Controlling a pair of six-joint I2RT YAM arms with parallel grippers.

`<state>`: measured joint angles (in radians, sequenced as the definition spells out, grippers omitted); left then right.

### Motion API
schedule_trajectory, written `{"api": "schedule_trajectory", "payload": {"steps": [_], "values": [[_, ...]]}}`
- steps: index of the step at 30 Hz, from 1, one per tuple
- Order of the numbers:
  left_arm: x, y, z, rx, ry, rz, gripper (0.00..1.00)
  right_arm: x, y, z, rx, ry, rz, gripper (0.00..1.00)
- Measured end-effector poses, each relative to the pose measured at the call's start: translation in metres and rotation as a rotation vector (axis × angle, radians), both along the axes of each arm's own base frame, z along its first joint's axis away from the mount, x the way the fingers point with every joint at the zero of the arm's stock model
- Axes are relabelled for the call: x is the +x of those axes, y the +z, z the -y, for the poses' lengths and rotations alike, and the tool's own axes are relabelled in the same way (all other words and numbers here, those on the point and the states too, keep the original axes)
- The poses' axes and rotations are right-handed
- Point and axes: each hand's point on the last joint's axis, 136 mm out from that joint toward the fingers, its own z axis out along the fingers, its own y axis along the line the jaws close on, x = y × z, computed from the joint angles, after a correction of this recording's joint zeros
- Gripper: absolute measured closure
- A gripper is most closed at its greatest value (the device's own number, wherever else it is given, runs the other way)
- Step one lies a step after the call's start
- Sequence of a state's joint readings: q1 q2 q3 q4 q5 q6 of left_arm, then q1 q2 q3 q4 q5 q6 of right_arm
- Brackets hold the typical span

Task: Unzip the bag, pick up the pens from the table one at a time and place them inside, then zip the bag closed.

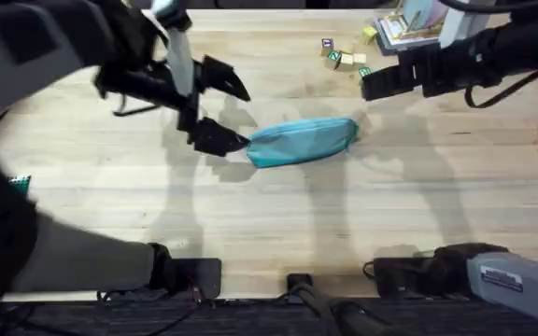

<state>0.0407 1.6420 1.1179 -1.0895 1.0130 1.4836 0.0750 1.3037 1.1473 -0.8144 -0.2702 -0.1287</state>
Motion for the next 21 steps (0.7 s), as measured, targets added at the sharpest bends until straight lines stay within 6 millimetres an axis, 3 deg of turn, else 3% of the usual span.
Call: {"api": "schedule_trajectory", "payload": {"steps": [11,21], "values": [[0.000,0.068,-0.039,0.211,0.208,0.199,0.004,0.008,0.006,0.001,-0.007,-0.006,0.045,0.004],[0.018,0.130,-0.078,0.245,0.674,0.265,0.005,0.011,0.008,0.001,-0.006,-0.006,0.062,0.004]]}}
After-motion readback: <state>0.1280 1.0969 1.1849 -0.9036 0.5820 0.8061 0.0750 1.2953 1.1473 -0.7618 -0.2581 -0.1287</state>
